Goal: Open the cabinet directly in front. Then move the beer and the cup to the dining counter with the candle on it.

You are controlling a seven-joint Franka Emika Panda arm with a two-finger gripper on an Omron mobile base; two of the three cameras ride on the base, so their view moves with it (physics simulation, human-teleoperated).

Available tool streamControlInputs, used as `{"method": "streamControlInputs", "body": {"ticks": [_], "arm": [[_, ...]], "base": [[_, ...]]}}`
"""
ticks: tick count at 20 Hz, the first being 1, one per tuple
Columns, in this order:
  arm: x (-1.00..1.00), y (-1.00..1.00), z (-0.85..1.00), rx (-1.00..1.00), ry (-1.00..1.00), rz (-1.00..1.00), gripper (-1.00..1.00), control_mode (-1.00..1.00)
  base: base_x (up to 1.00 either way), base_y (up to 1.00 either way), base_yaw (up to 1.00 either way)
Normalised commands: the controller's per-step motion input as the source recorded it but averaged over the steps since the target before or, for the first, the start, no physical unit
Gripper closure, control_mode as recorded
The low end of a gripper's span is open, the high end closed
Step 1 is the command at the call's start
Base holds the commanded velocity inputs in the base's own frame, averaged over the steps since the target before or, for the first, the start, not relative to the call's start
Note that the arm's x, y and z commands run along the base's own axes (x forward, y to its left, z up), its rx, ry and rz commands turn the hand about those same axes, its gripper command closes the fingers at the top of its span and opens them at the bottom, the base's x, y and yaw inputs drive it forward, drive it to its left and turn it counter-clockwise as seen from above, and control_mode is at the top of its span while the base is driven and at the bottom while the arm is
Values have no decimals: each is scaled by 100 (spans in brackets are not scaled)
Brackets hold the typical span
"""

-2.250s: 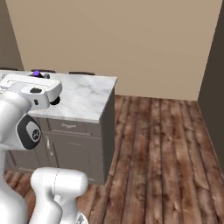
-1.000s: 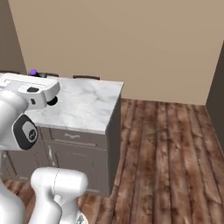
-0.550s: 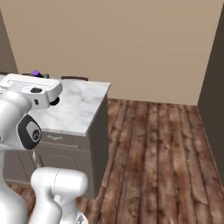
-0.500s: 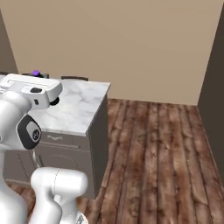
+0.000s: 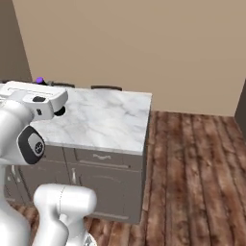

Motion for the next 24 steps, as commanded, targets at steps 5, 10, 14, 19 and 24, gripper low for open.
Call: {"method": "streamControlInputs", "body": {"ticks": [5,10,14,19,24], "arm": [[0,0,0,0,0,0,100,100],[0,0,0,0,0,0,100,100],[0,0,0,0,0,0,100,100],[0,0,0,0,0,0,100,100],[0,0,0,0,0,0,100,100]], "base": [[0,100,-2],[0,100,0],[0,100,0],[1,100,0],[45,100,-8]]}}
